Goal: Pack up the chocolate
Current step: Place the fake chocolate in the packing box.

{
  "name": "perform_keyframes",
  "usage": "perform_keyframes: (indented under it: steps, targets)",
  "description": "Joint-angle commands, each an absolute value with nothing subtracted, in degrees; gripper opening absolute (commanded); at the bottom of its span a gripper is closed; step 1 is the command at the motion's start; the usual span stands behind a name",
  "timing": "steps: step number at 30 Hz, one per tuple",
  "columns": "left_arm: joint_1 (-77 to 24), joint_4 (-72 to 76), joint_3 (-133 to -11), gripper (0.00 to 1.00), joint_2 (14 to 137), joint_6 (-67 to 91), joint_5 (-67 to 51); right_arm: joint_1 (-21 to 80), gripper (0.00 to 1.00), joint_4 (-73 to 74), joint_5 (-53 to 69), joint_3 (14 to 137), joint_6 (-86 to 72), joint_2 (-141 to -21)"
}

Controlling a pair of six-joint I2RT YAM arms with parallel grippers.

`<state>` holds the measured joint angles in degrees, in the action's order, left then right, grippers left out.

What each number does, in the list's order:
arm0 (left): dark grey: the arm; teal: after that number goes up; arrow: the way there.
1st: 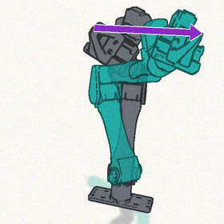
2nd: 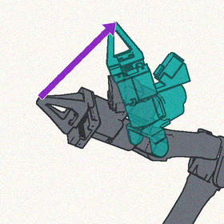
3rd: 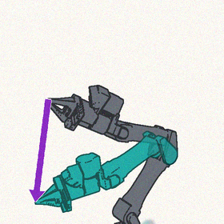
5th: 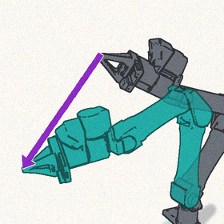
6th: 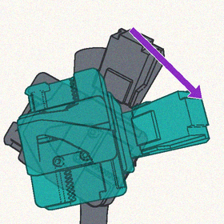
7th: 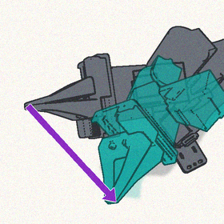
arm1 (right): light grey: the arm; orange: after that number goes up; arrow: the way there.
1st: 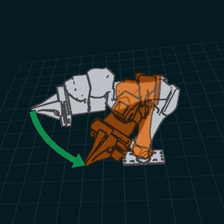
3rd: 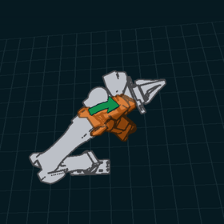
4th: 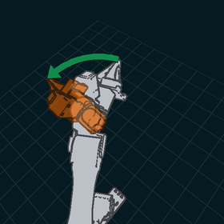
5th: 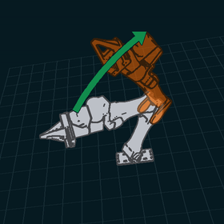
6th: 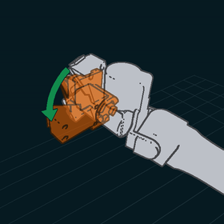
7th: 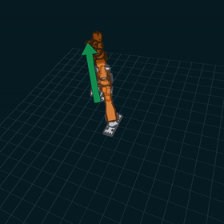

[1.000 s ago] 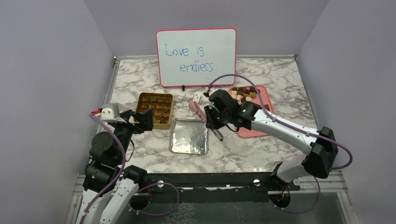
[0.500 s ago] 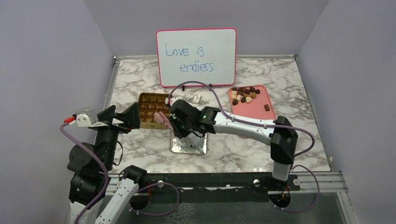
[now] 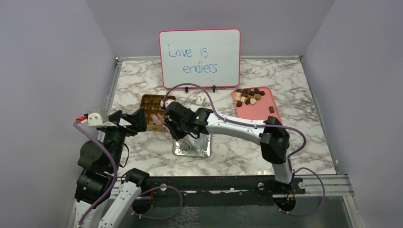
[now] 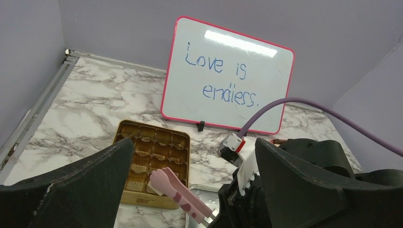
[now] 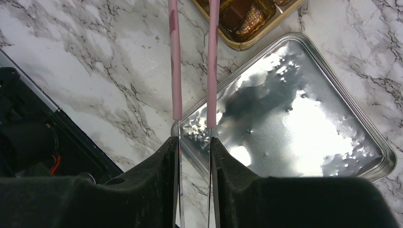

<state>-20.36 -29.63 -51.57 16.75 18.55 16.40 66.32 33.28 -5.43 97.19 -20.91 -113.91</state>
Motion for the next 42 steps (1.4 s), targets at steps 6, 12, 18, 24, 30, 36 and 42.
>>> perform_keyframes:
  steps: [6,12,18,24,30,36,42]
  targets:
    - [-20.7,-28.96,-51.2,0.99,16.35,17.77,17.75,66.53,0.38,35.81,-8.22,100.46,-20.13,-115.11]
    - [-20.92,-28.8,-50.1,0.99,16.35,17.67,17.63,66.53,0.38,36.37,-9.5,100.3,-19.71,-113.9]
    - [-21.09,-28.34,-47.98,0.99,16.41,17.46,17.78,66.53,0.38,37.93,-12.55,98.22,-20.03,-110.53]
    - [-21.12,-28.21,-46.0,0.99,18.06,22.1,16.04,66.53,0.37,36.57,-14.46,91.94,-19.84,-102.84]
    - [-21.09,-27.85,-45.08,0.99,24.23,26.16,11.14,66.53,0.37,35.81,-17.8,84.89,-18.79,-95.23]
    - [-21.09,-20.66,-41.56,0.99,31.57,28.54,1.01,66.53,0.37,34.43,-15.0,81.14,-16.02,-89.66]
    - [-21.09,-17.49,-42.28,0.99,42.72,28.8,-6.97,66.53,0.37,34.73,-13.97,79.82,-16.0,-86.4]
